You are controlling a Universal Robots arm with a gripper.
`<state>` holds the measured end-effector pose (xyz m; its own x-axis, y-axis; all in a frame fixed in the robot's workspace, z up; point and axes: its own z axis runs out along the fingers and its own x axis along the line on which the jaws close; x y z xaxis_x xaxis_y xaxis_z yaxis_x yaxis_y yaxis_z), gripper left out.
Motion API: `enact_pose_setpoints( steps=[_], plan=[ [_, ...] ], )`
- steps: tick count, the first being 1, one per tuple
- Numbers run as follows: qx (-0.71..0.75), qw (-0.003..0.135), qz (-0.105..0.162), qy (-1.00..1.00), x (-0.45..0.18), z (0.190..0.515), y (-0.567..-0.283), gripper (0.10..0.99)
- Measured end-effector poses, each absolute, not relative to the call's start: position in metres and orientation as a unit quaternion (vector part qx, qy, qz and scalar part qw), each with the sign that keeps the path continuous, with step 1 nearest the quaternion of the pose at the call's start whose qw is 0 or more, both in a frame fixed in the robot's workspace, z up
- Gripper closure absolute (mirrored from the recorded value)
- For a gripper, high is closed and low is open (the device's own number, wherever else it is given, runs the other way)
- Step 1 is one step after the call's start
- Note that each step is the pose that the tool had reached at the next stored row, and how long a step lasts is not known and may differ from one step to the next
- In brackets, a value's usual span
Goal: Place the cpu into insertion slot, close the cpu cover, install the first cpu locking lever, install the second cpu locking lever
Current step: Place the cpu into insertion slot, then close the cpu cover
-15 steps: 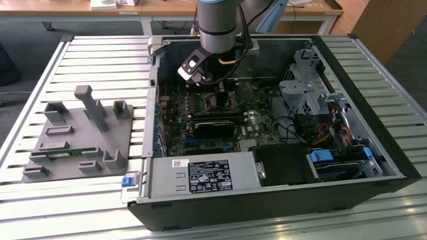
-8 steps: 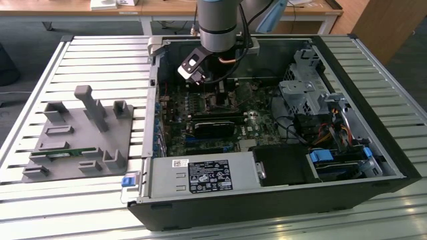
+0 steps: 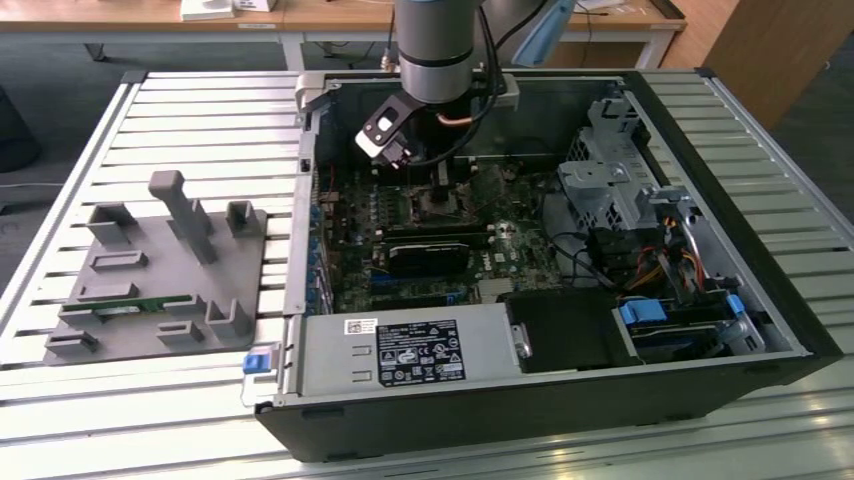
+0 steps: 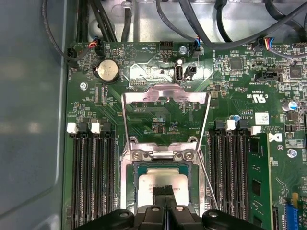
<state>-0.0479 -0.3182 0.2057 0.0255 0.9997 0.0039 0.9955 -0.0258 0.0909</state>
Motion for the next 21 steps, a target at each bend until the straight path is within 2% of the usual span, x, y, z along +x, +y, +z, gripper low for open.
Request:
enact_pose_setpoints(
  steps=[21],
  plan=[
    [0.716, 0.03, 0.032, 0.697, -0.0478, 0.214, -0.3182, 0.98]
  ],
)
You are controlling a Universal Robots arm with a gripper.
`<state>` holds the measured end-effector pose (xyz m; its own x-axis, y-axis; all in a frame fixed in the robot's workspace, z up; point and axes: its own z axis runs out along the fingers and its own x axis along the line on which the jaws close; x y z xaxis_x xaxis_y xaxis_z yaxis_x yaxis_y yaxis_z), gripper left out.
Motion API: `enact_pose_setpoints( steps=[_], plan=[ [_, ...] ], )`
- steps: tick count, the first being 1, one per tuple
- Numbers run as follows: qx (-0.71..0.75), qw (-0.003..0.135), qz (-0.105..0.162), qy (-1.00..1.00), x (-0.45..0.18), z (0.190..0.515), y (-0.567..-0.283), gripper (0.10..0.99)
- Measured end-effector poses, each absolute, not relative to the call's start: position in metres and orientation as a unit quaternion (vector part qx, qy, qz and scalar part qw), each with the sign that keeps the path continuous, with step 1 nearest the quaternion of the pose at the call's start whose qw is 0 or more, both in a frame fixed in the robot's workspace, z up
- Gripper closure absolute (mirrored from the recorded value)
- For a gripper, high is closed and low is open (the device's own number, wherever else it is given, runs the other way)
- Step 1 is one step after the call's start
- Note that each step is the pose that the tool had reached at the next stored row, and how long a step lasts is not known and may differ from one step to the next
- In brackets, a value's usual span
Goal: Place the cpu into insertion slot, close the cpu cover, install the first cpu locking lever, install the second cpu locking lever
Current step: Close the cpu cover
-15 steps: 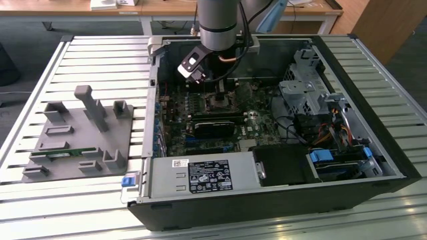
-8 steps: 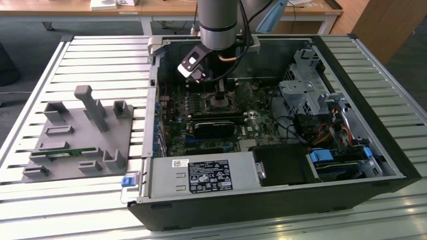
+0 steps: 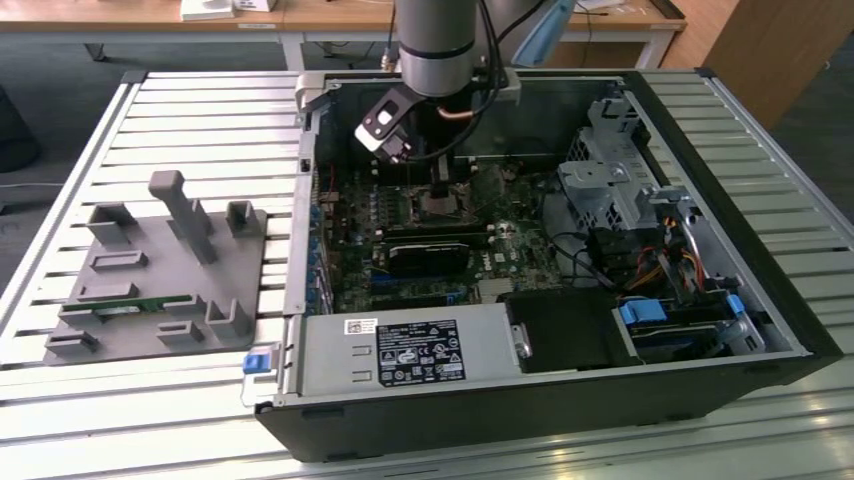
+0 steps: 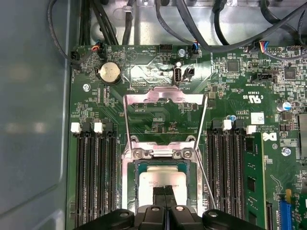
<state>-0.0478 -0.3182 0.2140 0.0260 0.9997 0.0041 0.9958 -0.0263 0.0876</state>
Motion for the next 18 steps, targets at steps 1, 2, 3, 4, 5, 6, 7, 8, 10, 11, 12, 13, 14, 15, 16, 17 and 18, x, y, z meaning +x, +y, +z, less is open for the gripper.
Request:
enact_pose_setpoints(
  steps=[1, 2, 3, 4, 5, 6, 7, 8, 10, 11, 12, 13, 14, 15, 16, 17, 18],
  plan=[
    [0.716, 0.03, 0.032, 0.697, -0.0478, 0.2144, -0.3182, 0.98],
    [0.716, 0.03, 0.032, 0.697, -0.0478, 0.2148, -0.3182, 0.98],
    [0.716, 0.03, 0.032, 0.697, -0.0478, 0.2153, -0.3182, 0.98],
    [0.716, 0.03, 0.032, 0.697, -0.0478, 0.2158, -0.3182, 0.98],
    [0.716, 0.029, 0.032, 0.697, -0.0477, 0.2164, -0.3182, 0.98],
    [0.716, 0.029, 0.032, 0.697, -0.0478, 0.217, -0.3182, 0.98],
    [0.716, 0.029, 0.032, 0.697, -0.0478, 0.2175, -0.3182, 0.98],
    [0.716, 0.029, 0.032, 0.697, -0.0478, 0.218, -0.3182, 0.98],
    [0.716, 0.029, 0.032, 0.697, -0.0477, 0.2187, -0.3181, 0.98],
    [0.716, 0.029, 0.032, 0.697, -0.0478, 0.2189, -0.3182, 0.98],
    [0.716, 0.029, 0.032, 0.697, -0.0478, 0.2194, -0.3182, 0.98],
    [0.716, 0.029, 0.032, 0.697, -0.0478, 0.2198, -0.3182, 0.98],
    [0.716, 0.029, 0.032, 0.697, -0.0478, 0.2201, -0.3182, 0.98],
    [0.716, 0.029, 0.032, 0.697, -0.0478, 0.2204, -0.3182, 0.98],
    [0.716, 0.029, 0.032, 0.697, -0.0477, 0.2207, -0.3182, 0.98],
    [0.716, 0.029, 0.032, 0.697, -0.0478, 0.2211, -0.3182, 0.98],
    [0.716, 0.029, 0.032, 0.697, -0.0478, 0.2214, -0.3182, 0.98]
  ],
)
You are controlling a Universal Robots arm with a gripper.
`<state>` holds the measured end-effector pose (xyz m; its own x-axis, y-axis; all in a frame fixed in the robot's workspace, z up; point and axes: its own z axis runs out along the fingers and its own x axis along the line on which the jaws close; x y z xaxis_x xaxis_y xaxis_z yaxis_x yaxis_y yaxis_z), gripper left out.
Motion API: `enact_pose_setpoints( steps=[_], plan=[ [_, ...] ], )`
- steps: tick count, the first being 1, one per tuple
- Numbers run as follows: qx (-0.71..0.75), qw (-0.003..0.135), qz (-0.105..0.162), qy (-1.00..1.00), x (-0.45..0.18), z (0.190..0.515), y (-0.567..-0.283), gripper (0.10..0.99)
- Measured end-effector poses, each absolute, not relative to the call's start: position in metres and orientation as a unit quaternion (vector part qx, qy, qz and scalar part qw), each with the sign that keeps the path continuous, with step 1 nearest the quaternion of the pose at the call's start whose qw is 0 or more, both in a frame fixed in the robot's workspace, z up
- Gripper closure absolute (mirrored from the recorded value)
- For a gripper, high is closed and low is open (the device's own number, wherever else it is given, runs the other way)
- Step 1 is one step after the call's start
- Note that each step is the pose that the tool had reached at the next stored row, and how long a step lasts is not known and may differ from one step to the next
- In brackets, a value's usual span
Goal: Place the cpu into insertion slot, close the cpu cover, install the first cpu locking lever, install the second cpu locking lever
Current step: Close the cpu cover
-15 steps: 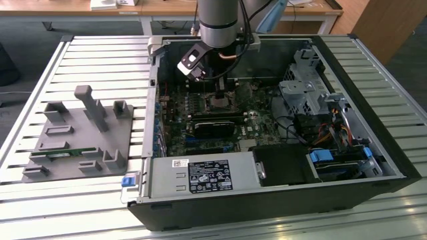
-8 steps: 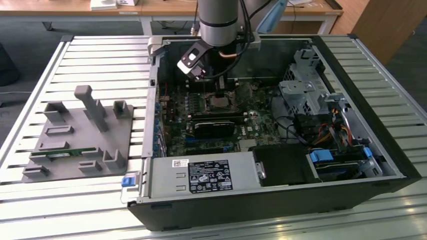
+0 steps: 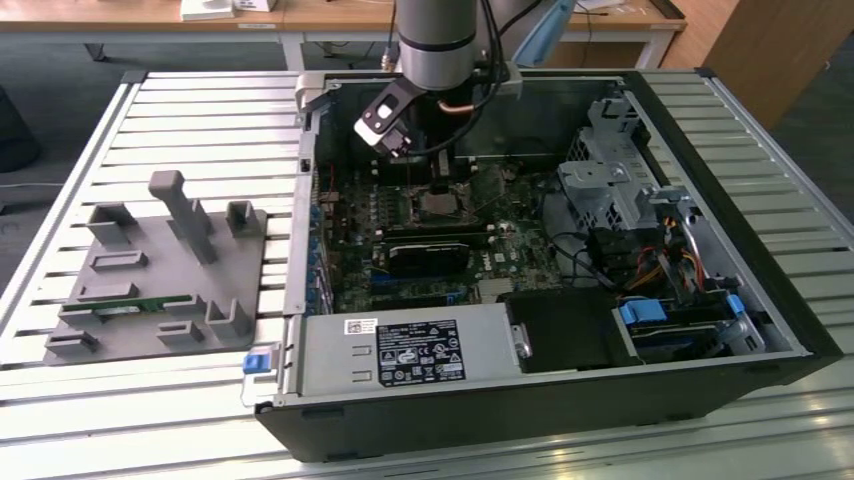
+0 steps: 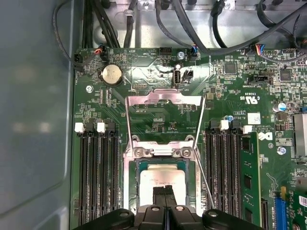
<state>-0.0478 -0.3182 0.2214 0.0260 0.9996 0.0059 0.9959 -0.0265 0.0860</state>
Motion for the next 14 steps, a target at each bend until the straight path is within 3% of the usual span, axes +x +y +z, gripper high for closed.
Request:
enact_pose_setpoints(
  steps=[14],
  plan=[
    [0.716, 0.028, 0.032, 0.697, -0.048, 0.233, -0.318, 0.98]
  ],
)
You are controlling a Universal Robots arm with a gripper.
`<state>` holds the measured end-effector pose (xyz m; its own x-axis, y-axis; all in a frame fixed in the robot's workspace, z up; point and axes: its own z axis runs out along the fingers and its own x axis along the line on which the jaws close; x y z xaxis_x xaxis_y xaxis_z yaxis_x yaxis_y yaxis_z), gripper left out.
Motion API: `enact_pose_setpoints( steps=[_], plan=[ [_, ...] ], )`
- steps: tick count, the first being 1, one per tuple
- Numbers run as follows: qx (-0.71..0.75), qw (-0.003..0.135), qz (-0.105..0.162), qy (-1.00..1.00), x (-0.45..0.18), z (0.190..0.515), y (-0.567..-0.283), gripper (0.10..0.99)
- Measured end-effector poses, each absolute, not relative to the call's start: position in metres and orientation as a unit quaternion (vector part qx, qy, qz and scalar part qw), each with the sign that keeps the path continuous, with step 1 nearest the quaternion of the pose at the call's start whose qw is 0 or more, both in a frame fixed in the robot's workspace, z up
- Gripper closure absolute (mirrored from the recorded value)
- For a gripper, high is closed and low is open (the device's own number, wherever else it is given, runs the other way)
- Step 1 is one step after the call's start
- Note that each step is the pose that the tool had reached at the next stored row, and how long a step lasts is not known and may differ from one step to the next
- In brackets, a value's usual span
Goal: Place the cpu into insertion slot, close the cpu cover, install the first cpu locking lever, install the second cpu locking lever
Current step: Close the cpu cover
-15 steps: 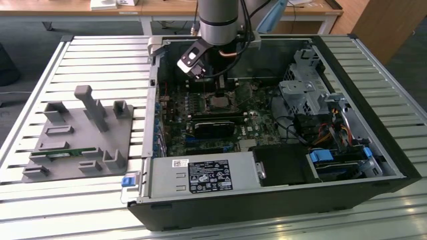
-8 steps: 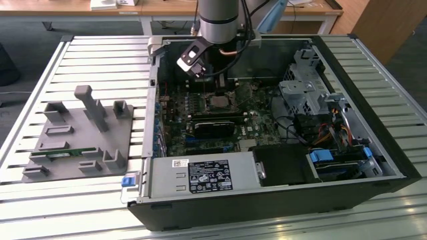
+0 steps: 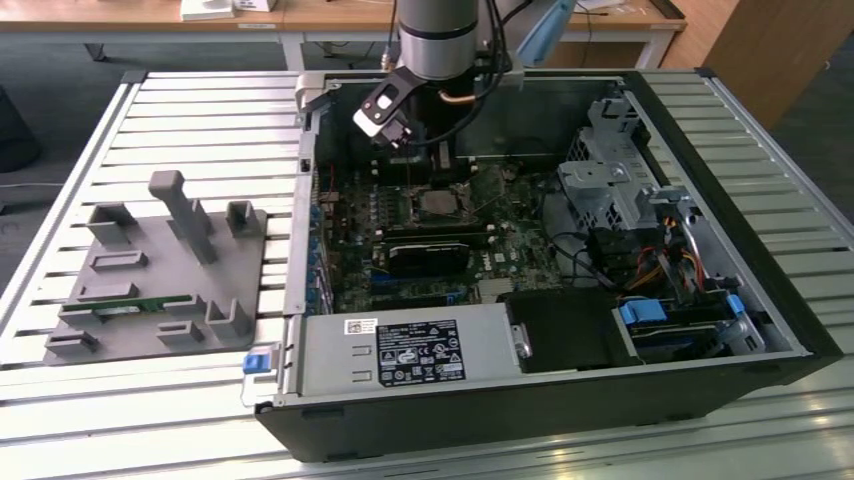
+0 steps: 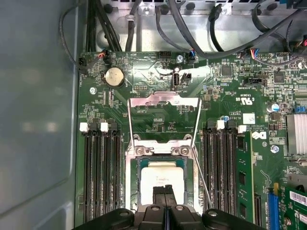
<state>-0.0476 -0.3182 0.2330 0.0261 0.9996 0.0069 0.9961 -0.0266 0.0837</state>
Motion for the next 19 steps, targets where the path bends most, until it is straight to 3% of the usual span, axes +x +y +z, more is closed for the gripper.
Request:
enact_pose_setpoints(
  steps=[7, 14, 19],
  plan=[
    [0.716, 0.024, 0.034, 0.697, -0.0475, 0.2381, -0.3183, 0.98],
    [0.717, -0.001, 0.036, 0.696, -0.047, 0.2402, -0.3192, 0.98],
    [0.717, -0.006, 0.032, 0.696, -0.0463, 0.2417, -0.3194, 0.98]
  ],
)
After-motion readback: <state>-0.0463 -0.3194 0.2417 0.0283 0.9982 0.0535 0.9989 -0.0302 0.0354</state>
